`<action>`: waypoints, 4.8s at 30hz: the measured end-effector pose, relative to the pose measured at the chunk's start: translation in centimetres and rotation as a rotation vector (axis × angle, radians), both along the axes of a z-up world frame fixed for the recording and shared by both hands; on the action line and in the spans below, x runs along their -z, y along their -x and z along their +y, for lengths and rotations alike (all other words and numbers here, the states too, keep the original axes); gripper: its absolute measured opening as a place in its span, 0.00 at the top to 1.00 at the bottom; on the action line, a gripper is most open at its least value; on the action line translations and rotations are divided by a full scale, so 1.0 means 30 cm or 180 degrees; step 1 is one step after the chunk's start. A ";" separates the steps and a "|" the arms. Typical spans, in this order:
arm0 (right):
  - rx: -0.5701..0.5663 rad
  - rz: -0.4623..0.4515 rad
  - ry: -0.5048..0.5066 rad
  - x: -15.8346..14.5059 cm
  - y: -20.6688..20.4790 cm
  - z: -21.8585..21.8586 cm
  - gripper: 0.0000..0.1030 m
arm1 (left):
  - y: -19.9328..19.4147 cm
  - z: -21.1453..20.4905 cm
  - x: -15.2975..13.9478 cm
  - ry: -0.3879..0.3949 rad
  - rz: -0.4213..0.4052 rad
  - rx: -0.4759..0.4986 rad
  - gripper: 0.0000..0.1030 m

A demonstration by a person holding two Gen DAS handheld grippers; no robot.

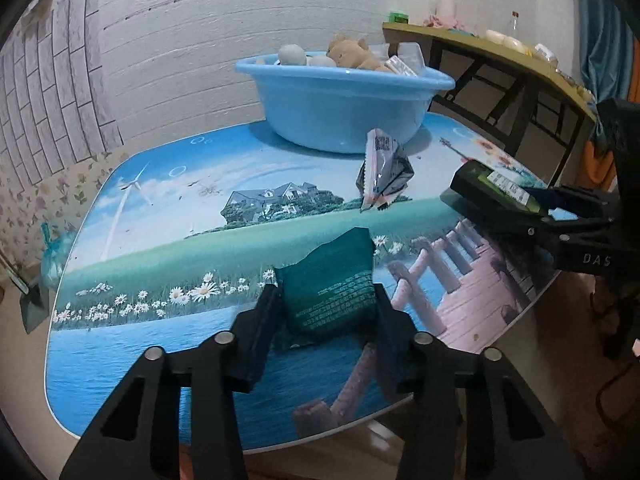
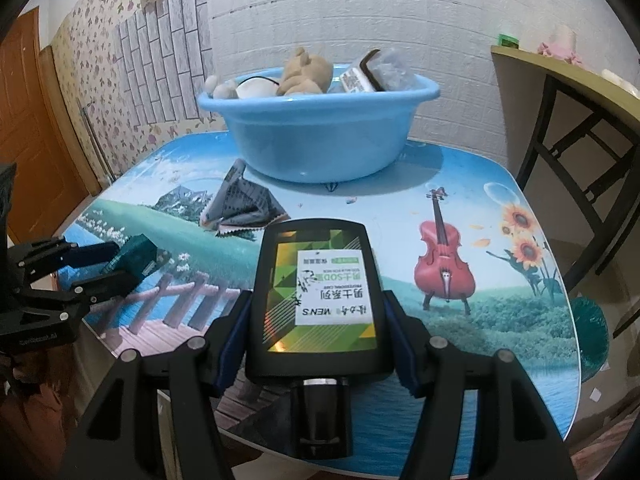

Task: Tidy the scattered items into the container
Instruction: 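Grasp the dark green packet with the left tool while the right tool holds the black box, then carry the green packet and black box to the basin with both tools, then open both tools over the basin, dropping the packet and black box, then grasp the silver snack wrapper with the left tool and lift it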

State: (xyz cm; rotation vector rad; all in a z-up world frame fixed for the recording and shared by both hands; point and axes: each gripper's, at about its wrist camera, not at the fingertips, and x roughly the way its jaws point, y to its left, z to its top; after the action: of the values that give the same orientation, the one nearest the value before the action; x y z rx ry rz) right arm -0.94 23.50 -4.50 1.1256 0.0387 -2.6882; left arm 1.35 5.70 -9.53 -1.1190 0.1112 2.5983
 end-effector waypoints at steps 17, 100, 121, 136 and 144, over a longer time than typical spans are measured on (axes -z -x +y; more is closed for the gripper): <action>-0.0042 0.0110 0.0049 -0.046 -0.015 -0.007 0.41 | 0.007 -0.070 -0.089 -0.0360 0.0160 -0.0224 0.91; 0.0234 0.0569 0.0548 -0.325 0.326 0.124 0.35 | 0.347 0.132 -0.288 -0.0290 0.0281 -0.0069 0.31; 0.0067 -0.0220 0.1101 -0.097 0.308 0.068 0.35 | 0.332 0.265 0.004 -0.0021 -0.0312 0.0403 0.68; -0.0345 -0.0827 0.1357 0.029 0.336 -0.078 0.35 | 0.290 0.252 -0.048 -0.0218 -0.0161 0.0561 0.73; -0.0424 -0.0676 0.1493 -0.030 0.305 -0.085 0.55 | 0.254 0.228 -0.120 -0.0294 -0.0014 0.0540 0.73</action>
State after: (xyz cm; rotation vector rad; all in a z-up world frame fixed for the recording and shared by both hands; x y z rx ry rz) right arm -10.09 20.93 -3.59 1.1897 -0.5047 -2.2741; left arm -6.27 12.52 -5.92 -1.0361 0.0804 2.4255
